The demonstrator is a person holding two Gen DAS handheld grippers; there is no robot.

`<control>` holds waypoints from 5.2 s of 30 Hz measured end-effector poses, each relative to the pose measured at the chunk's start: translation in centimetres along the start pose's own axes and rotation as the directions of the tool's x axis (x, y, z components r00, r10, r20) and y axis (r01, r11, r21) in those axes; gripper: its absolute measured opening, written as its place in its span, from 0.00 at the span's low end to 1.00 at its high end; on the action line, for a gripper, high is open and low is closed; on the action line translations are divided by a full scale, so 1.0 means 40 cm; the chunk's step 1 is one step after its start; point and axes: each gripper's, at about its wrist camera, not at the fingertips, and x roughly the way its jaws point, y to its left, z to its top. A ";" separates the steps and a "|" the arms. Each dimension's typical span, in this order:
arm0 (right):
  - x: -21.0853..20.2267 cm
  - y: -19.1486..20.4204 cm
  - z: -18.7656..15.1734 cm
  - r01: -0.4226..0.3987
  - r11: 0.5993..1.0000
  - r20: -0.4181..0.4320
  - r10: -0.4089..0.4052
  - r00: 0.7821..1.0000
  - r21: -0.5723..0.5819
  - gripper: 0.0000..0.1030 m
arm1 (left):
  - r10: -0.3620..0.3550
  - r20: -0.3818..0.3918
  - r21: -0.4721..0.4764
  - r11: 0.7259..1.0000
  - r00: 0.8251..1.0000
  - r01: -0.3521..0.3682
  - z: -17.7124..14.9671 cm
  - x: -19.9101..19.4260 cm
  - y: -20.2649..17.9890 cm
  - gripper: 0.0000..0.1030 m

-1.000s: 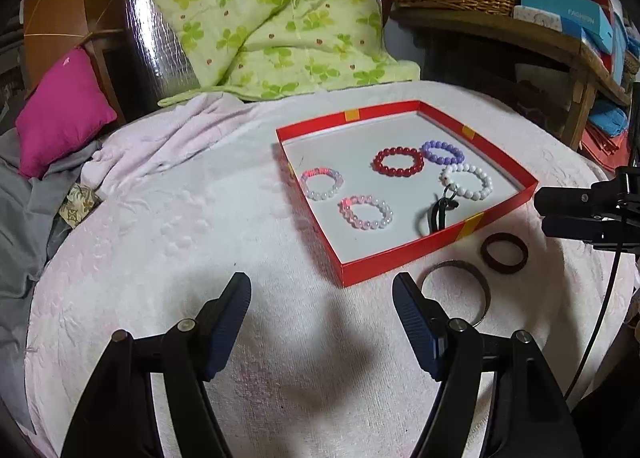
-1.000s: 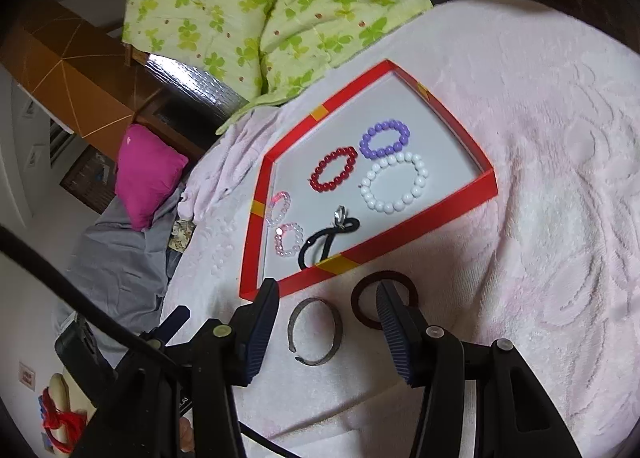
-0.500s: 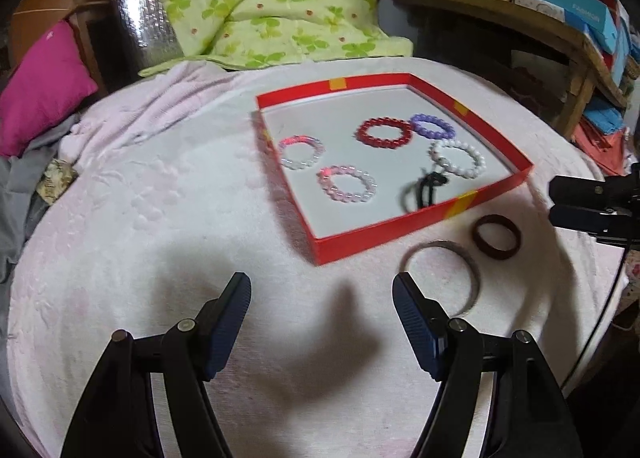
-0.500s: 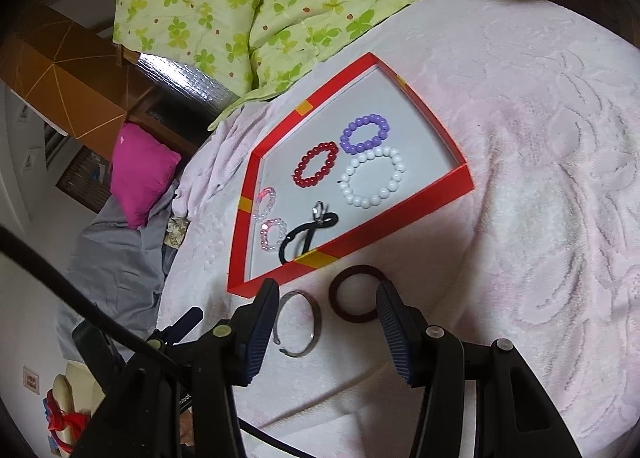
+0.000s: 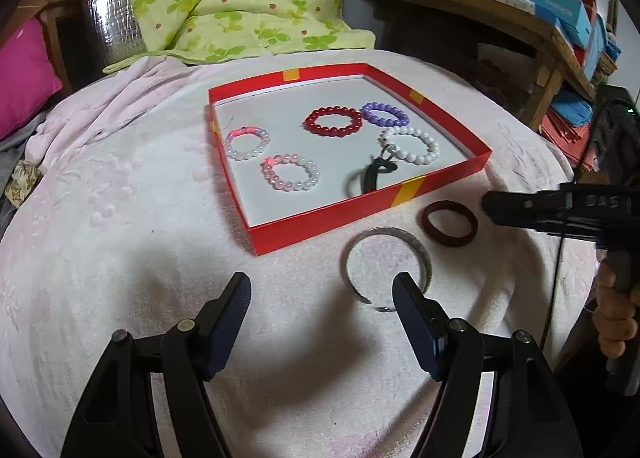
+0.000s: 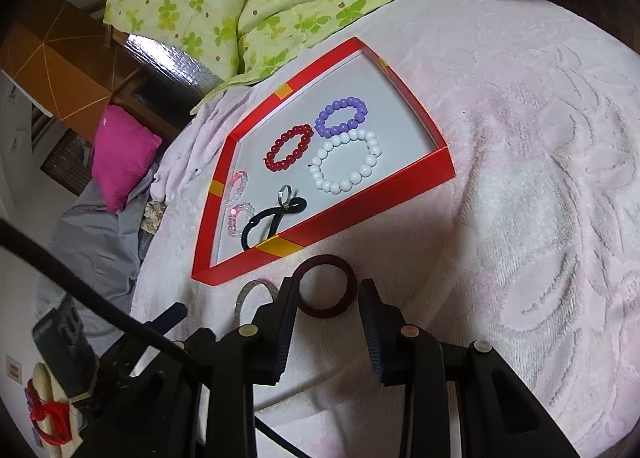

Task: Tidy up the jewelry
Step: 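Grasp the dark brown ring with the right tool while the left tool approaches the silver bangle, then grasp the silver bangle with the left tool while the right tool holds the dark brown ring, then carry the silver bangle and dark brown ring over the red tray with both tools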

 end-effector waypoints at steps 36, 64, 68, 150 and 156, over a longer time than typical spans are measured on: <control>0.012 0.034 -0.007 0.244 0.956 0.075 -0.235 0.969 -0.165 0.09 | 0.045 -0.015 0.056 0.997 0.999 -0.044 -0.003 0.015 -0.016 0.72; 0.061 0.040 -0.006 0.198 0.962 0.038 -0.195 0.980 -0.188 0.21 | -0.122 -0.034 0.030 0.992 0.992 0.123 -0.007 0.033 -0.052 0.73; 0.052 0.052 -0.013 0.238 0.940 0.075 -0.227 0.971 -0.245 0.07 | -0.119 -0.050 0.035 0.992 0.992 0.121 -0.010 0.048 -0.060 0.73; 0.008 0.197 -0.021 0.165 0.956 0.167 -0.127 0.978 -0.243 0.06 | 0.052 0.117 -0.150 0.988 0.992 -0.034 0.013 -0.081 0.111 0.61; 0.013 0.201 -0.020 0.175 0.956 0.174 -0.136 0.975 -0.234 0.06 | 0.062 0.126 -0.164 0.986 0.990 -0.040 0.015 -0.088 0.120 0.61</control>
